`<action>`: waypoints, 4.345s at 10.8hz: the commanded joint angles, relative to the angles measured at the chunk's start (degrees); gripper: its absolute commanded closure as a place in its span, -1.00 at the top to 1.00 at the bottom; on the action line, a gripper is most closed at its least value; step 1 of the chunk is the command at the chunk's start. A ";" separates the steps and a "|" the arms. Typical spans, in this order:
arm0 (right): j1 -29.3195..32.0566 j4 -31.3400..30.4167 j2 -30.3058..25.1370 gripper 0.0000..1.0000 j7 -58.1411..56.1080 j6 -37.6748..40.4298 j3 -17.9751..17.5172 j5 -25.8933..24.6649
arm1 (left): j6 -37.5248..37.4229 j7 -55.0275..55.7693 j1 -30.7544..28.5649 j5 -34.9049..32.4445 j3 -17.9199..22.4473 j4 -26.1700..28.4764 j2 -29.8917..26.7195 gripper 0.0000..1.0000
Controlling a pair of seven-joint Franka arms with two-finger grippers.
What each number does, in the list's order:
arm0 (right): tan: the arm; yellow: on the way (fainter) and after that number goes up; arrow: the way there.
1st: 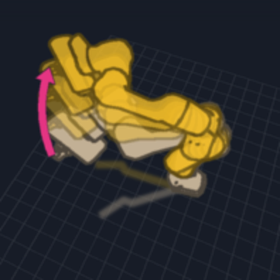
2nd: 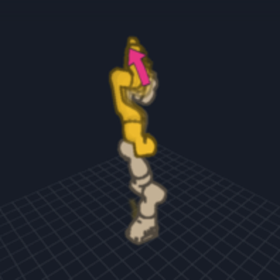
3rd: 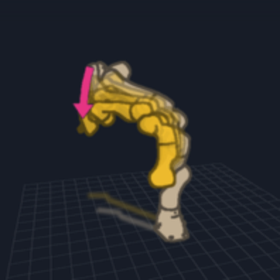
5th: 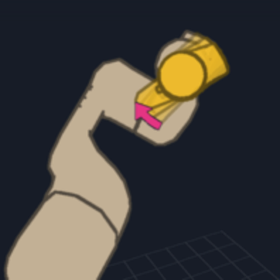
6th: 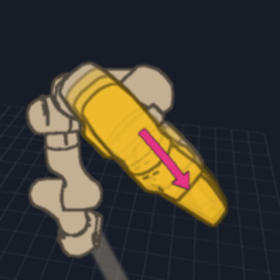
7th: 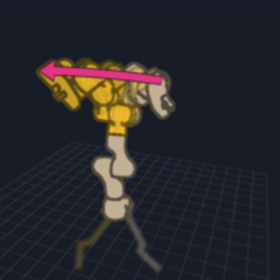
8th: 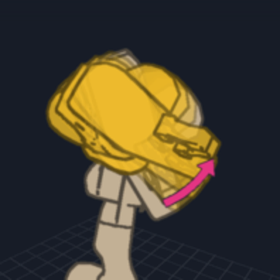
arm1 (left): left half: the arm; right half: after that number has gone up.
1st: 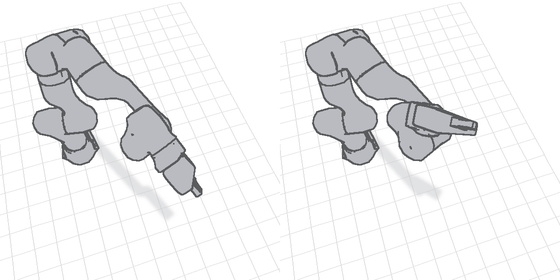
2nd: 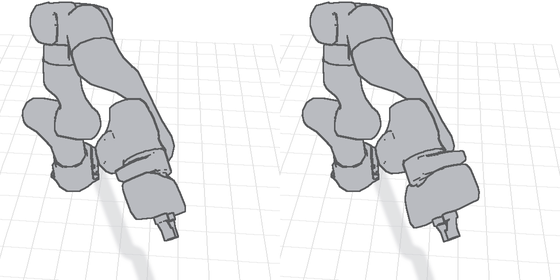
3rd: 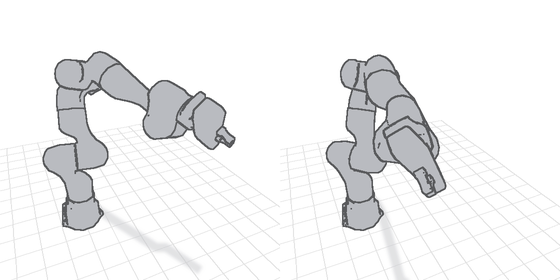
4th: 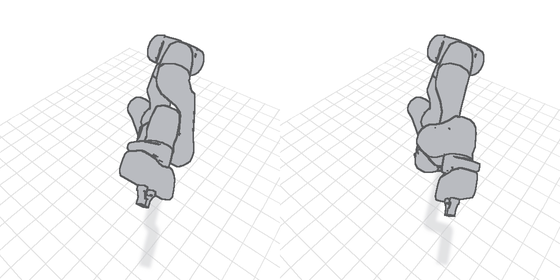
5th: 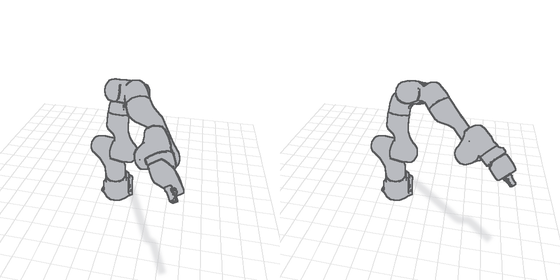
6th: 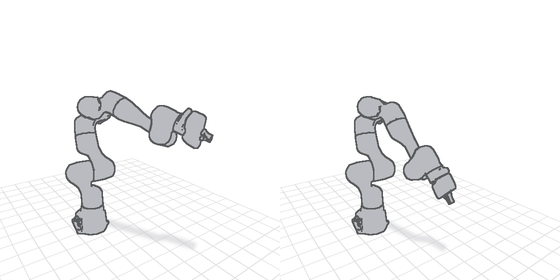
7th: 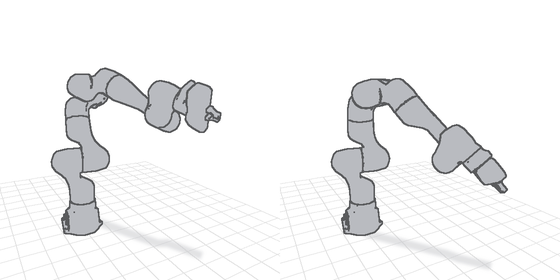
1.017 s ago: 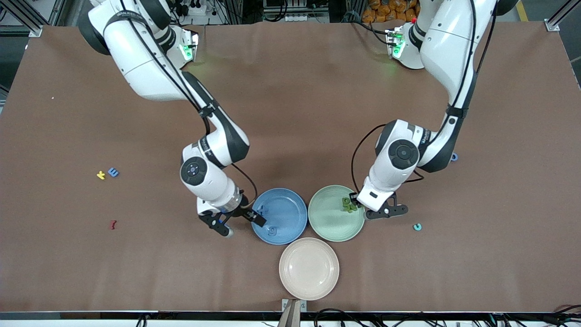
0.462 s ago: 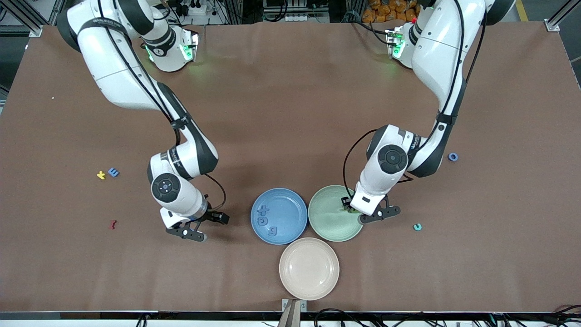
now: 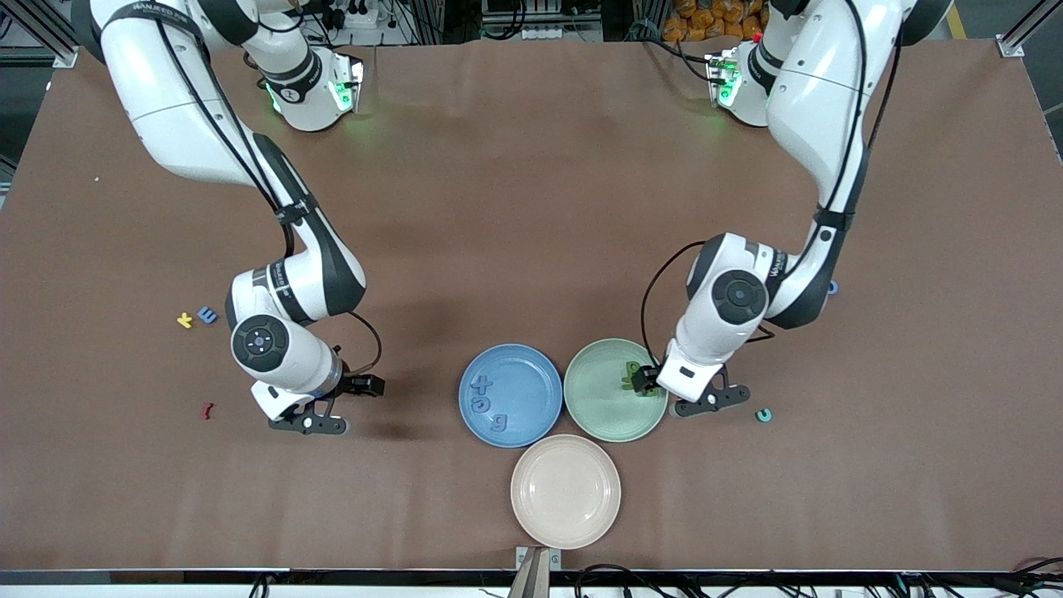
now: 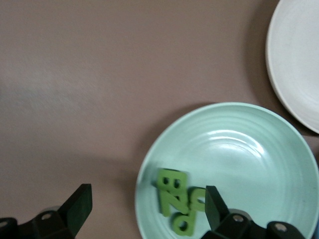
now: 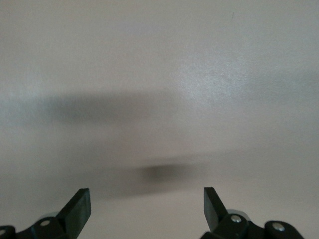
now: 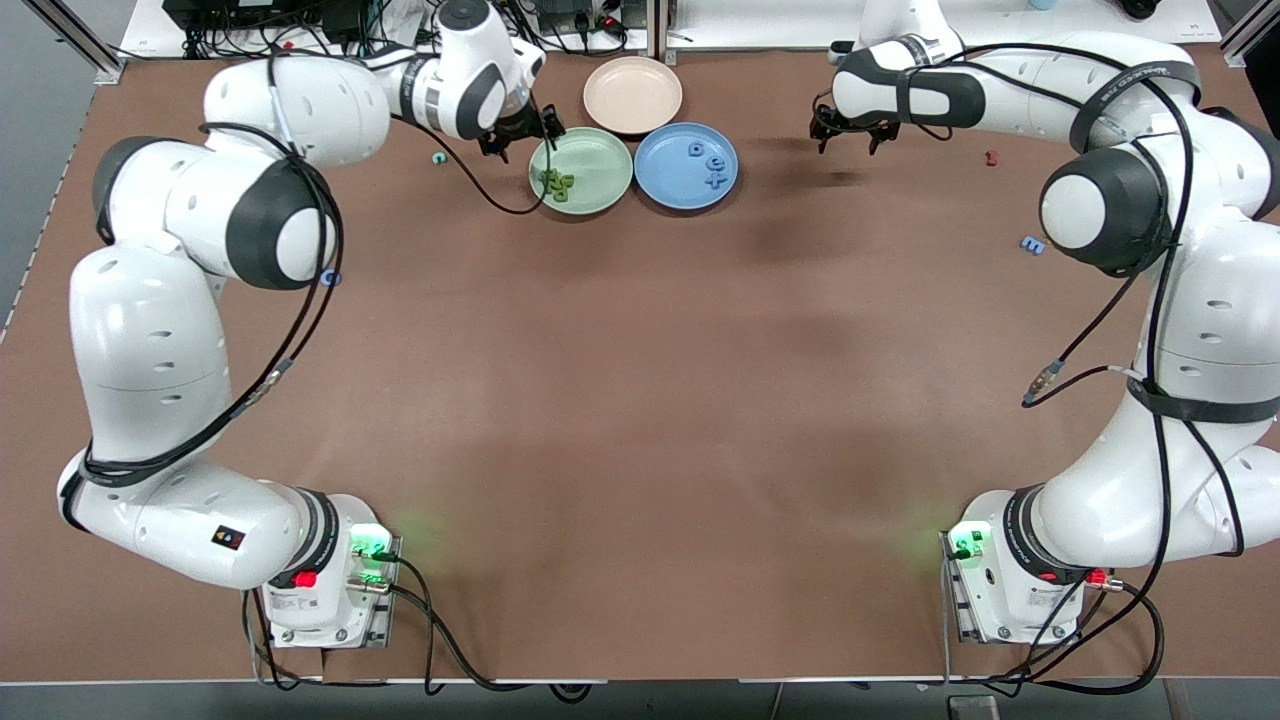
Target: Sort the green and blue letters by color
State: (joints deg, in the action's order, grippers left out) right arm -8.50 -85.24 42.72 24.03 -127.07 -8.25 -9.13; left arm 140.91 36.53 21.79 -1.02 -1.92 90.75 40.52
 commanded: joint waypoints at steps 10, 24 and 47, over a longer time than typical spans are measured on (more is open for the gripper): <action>14.64 -18.99 -13.53 1.00 -37.98 2.70 -1.24 -0.71 | -4.13 -32.30 -24.76 -4.17 -5.47 10.59 -10.52 1.00; 26.33 -40.89 -21.63 1.00 -67.33 -19.78 -0.72 -1.68 | -45.96 -32.66 -24.16 -0.13 -4.59 0.51 -37.62 1.00; 36.09 -42.20 -15.39 -1.00 -76.94 -28.23 -0.89 -10.56 | -55.39 -32.84 -25.22 0.66 -7.05 -5.23 -37.35 1.00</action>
State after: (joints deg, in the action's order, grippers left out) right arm 26.26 -126.47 27.04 -52.06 -154.90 -8.31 -18.32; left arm 86.14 4.62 -2.89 -1.95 -8.87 86.99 2.48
